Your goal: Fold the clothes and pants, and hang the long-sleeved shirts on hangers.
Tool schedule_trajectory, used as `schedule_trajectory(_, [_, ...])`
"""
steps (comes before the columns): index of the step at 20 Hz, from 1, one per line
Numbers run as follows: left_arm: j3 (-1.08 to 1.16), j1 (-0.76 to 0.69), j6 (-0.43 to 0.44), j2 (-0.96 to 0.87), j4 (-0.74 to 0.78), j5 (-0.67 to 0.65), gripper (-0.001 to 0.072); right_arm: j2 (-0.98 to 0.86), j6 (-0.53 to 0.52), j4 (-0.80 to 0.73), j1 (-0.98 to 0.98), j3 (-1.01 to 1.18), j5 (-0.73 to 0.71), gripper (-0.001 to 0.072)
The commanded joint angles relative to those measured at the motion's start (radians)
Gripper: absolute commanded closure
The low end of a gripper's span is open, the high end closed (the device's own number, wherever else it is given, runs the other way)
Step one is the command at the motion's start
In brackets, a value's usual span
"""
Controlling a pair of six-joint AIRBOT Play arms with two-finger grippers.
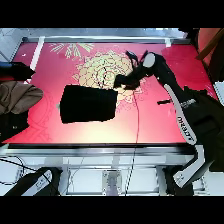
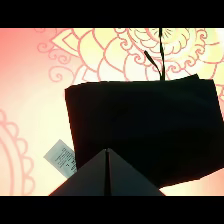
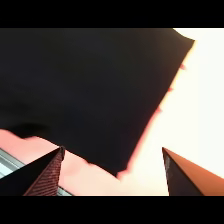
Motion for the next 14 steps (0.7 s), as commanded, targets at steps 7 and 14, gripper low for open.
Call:
schedule_trajectory(7, [0.000,0.001,-0.001,0.001,0.001,0.000,0.0691,-0.193,-0.117,0.462,-0.057,-0.184,-0.196,0.0005])
schedule_trajectory(14, [0.000,0.001,-0.001,0.001,0.001,-0.008,0.0691,-0.248,-0.115,0.488,0.024,-0.184,-0.246,0.0015])
